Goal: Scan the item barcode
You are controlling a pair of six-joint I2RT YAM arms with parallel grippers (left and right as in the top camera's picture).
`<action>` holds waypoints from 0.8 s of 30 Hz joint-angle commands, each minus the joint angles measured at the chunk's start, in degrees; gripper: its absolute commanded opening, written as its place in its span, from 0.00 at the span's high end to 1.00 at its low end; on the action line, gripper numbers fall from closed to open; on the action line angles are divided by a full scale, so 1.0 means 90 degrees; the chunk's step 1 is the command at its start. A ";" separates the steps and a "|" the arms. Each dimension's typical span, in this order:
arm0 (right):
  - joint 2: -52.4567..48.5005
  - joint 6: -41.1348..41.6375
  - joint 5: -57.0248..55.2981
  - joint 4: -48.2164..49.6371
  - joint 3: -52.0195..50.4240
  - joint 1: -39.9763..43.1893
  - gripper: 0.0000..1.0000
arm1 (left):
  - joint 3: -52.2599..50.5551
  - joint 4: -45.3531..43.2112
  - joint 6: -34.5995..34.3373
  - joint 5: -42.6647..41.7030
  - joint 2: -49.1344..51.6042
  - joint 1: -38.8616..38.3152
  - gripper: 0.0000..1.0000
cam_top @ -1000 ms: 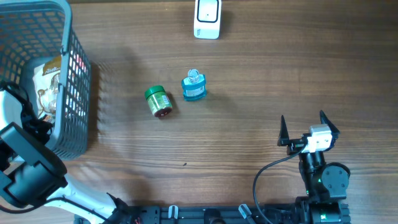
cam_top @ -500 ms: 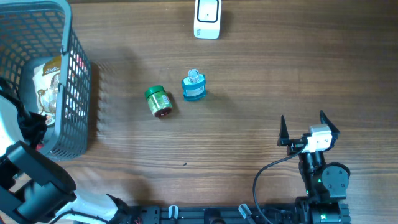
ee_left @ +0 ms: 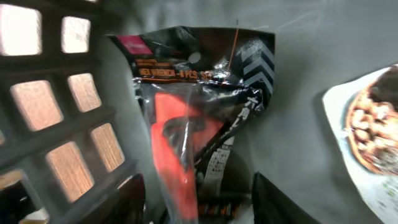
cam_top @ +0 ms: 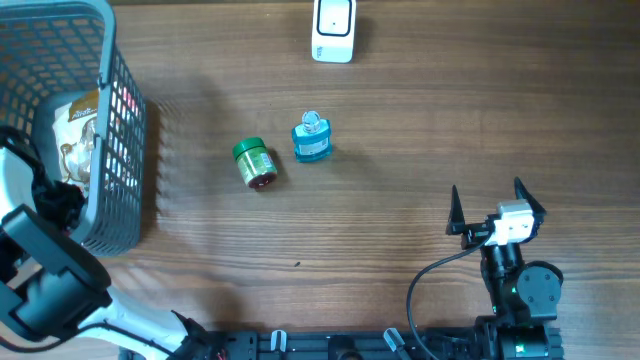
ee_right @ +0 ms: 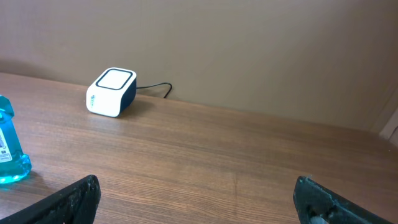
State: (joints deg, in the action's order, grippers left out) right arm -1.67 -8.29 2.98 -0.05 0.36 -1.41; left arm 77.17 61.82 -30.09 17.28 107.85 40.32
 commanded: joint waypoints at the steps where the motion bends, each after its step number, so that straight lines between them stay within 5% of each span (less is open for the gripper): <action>1: 0.0000 -0.0075 0.0104 0.0015 -0.0005 -0.0007 0.00 | -0.0073 -0.0022 -0.0022 0.0175 0.0185 0.0053 0.51; 7: 0.0000 -0.0078 0.0104 0.0015 -0.0005 -0.0007 0.00 | -0.0369 -0.0221 -0.0039 0.0299 0.0185 0.0053 0.77; 14: 0.0000 -0.0078 0.0104 0.0015 -0.0005 -0.0007 0.00 | -0.1069 -0.0758 -0.0036 0.0304 0.0185 0.0053 0.70; 17: 0.0000 -0.0078 0.0104 0.0015 -0.0005 -0.0007 0.00 | -0.1081 -0.0750 -0.0036 0.0301 0.0187 0.0053 0.96; 24: 0.0000 -0.0078 0.0104 0.0015 -0.0005 -0.0007 0.00 | -0.1095 -0.0731 -0.0036 0.0301 0.0187 0.0053 0.96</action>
State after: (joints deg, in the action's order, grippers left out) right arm -1.67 -8.27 2.98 -0.05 0.36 -1.41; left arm 70.43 55.68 -30.30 23.66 106.06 40.25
